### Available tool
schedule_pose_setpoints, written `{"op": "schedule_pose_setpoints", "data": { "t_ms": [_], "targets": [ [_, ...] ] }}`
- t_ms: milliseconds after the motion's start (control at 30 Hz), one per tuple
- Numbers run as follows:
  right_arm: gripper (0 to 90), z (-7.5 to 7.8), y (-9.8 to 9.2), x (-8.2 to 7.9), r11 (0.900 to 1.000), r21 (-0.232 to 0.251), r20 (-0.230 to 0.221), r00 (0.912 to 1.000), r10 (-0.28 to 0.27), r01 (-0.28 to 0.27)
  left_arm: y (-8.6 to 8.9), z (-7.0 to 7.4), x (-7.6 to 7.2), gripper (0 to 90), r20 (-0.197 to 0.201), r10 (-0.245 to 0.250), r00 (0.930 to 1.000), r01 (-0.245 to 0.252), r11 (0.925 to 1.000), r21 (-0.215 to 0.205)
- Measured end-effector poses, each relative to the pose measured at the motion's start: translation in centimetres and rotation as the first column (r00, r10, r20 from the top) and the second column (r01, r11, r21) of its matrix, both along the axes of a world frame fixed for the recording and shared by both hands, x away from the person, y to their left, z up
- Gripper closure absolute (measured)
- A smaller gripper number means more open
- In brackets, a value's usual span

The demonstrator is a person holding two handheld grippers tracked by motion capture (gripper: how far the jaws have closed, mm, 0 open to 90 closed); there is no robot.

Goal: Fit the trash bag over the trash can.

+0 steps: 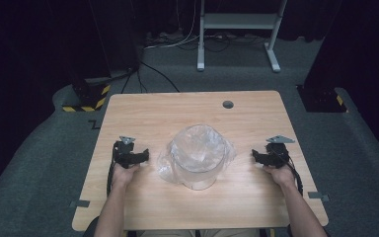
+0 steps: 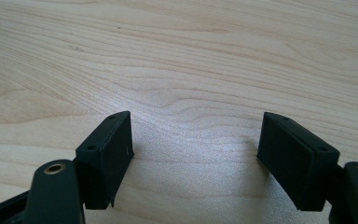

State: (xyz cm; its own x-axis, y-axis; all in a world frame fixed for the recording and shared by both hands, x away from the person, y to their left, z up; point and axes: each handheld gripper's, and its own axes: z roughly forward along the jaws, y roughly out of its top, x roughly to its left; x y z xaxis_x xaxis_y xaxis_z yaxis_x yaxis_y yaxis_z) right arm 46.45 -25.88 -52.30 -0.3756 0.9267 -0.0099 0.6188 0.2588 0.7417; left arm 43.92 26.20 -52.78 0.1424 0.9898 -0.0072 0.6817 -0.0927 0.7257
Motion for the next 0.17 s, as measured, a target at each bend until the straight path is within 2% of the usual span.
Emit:
{"op": "schedule_pose_setpoints", "data": {
  "t_ms": [167],
  "targets": [
    [26.0,0.0,0.0,0.0,1.0,0.0,0.001,1.0,0.001,-0.001,-0.01,0.0,0.0,12.6,0.0,0.001,1.0,-0.001,1.0,0.001]
  ]
}}
